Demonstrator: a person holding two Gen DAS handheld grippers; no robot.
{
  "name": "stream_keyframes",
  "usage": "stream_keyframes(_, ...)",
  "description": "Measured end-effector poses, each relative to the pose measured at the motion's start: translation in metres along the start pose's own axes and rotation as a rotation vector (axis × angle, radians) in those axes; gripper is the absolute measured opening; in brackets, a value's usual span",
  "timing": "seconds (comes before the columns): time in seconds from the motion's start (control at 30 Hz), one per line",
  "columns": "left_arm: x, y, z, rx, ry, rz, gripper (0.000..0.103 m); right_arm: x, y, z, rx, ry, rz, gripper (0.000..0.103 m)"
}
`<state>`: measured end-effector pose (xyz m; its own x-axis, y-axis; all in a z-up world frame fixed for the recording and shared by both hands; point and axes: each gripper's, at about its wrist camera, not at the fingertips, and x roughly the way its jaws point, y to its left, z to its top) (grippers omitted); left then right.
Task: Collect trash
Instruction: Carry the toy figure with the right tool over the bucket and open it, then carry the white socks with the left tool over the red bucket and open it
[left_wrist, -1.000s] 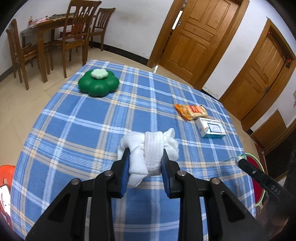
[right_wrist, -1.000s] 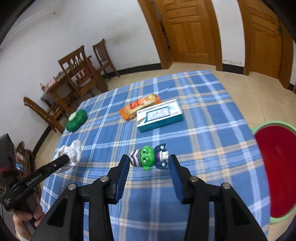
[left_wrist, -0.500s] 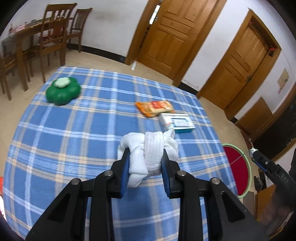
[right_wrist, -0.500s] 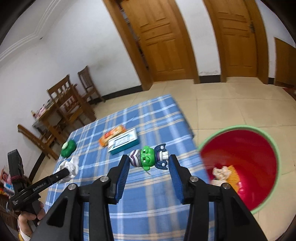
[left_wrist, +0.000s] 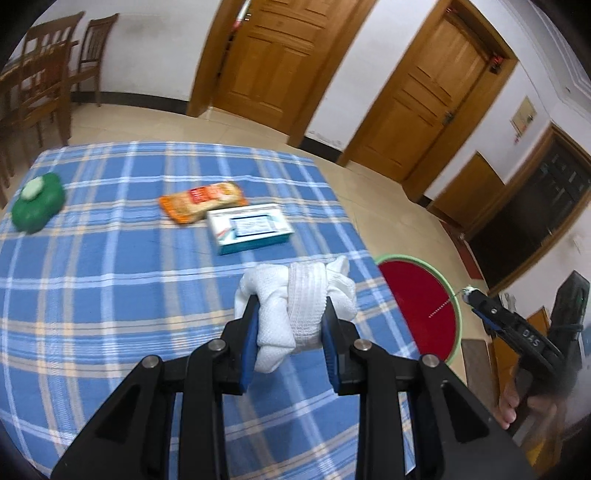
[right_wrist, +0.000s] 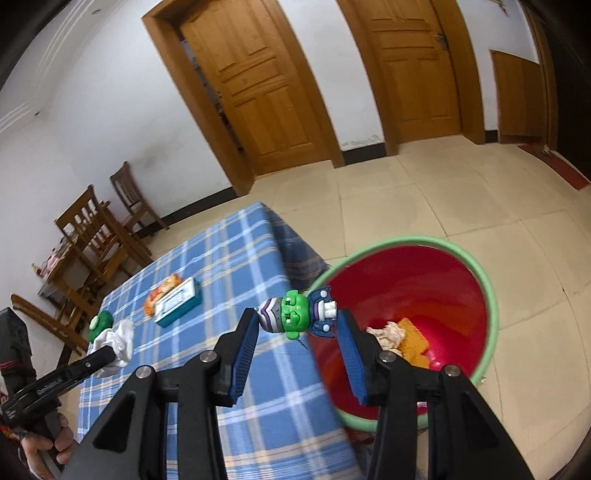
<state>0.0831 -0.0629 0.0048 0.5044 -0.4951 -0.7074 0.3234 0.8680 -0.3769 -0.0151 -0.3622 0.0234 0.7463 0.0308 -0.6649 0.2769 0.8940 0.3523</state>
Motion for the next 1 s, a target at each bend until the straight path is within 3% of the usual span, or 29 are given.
stream_keyframes(0.53,0.043,-0.066,0.009,0.129,0.063,-0.055,0.030,0.003,-0.058,-0.007,0.122,0.007,-0.088,0.048)
stream_keyframes(1.0,0.078,-0.110,0.008,0.233,0.113,-0.093,0.030,-0.018,-0.069,-0.004,0.140,-0.044,-0.088,0.055)
